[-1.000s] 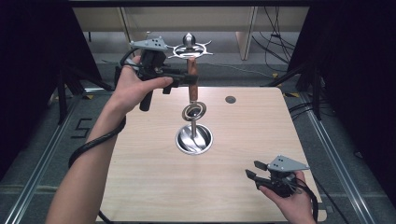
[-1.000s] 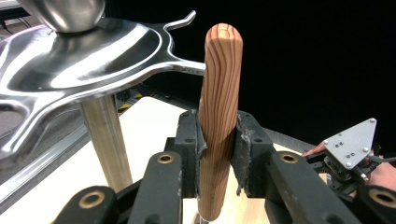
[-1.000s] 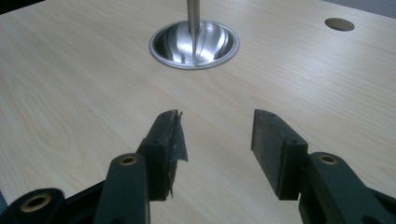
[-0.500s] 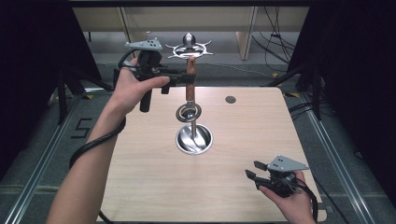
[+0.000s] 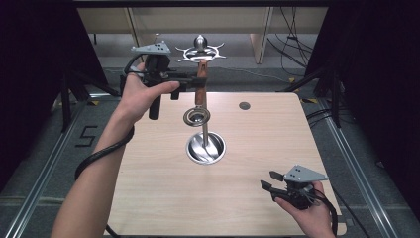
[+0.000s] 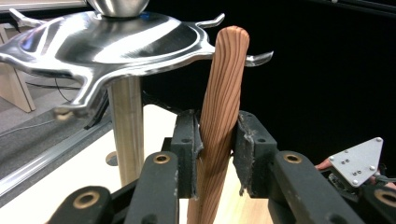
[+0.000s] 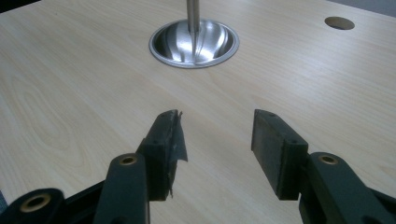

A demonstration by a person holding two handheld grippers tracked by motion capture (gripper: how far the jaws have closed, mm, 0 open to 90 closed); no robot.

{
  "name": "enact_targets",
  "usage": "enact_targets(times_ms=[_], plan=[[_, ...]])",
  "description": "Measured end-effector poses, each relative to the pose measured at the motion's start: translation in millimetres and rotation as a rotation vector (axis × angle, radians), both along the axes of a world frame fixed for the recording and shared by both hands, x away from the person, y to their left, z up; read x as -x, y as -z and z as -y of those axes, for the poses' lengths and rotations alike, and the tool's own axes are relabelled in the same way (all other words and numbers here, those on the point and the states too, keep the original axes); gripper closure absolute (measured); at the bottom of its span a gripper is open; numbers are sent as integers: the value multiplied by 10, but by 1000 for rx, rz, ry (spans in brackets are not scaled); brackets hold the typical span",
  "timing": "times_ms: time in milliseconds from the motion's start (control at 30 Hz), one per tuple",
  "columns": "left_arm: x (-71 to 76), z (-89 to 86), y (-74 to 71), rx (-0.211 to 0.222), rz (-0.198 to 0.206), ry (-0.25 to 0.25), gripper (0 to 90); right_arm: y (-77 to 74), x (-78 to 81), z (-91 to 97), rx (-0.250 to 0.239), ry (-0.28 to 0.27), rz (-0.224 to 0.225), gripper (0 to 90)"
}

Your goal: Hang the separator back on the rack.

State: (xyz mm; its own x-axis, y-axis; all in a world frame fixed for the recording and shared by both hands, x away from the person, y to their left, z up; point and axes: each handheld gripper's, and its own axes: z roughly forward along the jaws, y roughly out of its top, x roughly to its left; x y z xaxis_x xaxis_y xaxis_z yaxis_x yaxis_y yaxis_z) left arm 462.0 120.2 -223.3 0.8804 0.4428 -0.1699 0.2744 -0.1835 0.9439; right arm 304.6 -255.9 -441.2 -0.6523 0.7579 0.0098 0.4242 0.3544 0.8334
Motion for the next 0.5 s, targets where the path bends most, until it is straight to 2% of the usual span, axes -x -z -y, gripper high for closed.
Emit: enact_targets(times_ms=[67, 200, 467, 500], plan=[[6, -4, 8, 3, 3, -7, 697, 1, 11, -9, -9, 8, -14, 523], [20, -12, 18, -7, 19, -19, 689, -2, 0, 4, 1, -1, -4, 523], [77, -30, 8, -7, 45, -46, 662, -8, 24, -13, -17, 8, -48, 522], [89, -37, 9, -10, 52, -52, 660, -2, 21, -14, -14, 11, -28, 522]])
